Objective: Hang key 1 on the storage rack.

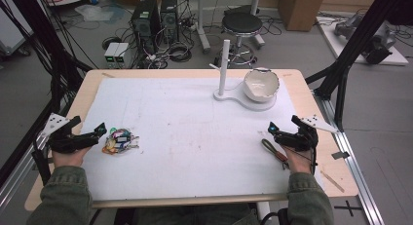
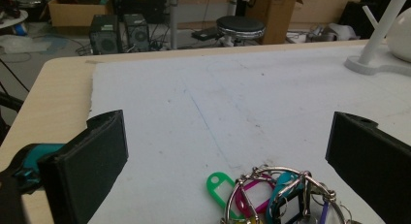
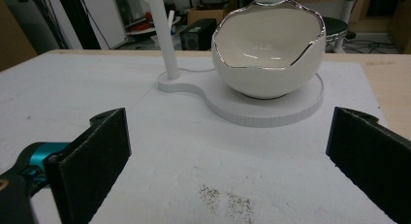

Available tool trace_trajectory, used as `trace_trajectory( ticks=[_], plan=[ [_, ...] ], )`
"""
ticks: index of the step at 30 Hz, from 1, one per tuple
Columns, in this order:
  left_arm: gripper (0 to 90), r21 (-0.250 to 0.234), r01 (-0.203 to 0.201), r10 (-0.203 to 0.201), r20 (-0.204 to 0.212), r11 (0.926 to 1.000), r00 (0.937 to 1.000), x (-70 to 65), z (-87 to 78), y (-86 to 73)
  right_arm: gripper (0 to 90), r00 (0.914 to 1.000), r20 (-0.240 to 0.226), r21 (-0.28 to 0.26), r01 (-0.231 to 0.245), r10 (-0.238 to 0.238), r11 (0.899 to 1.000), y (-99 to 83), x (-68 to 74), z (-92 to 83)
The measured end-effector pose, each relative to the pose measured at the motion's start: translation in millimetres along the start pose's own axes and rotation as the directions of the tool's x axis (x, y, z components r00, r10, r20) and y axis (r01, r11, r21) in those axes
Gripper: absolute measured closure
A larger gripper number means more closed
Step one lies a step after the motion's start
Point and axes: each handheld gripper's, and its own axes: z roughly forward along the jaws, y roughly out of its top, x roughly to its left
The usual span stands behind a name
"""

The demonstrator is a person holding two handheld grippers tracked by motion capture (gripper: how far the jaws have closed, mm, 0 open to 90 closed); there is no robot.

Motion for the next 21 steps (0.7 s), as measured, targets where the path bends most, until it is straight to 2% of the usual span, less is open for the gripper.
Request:
trace_trajectory(
  ticks=[11, 16, 21],
  plan=[
    [1.7, -0.001, 0.01, -0.01, 0.005, 0.9999, 0.9999, -0.2, 0.6, -0.6, 1.0, 1.0, 0.006, 0.004, 0.001, -0.001, 1.0, -0.1, -1.0, -0.3],
    [1.7, 0.004, 0.009, -0.009, 0.004, 0.9999, 0.9999, -1.4, 1.2, -1.1, 1.0, 0.9998, 0.003, 0.014, -0.021, 0.021, 1.0, 0.2, -0.2, -1.3],
    [1.7, 0.004, 0.008, -0.008, 0.001, 1.0, 1.0, -1.9, 1.3, -1.4, 1.1, 0.9997, 0.014, 0.023, -0.02, 0.02, 1.0, 2.1, -0.6, -3.1]
  ],
)
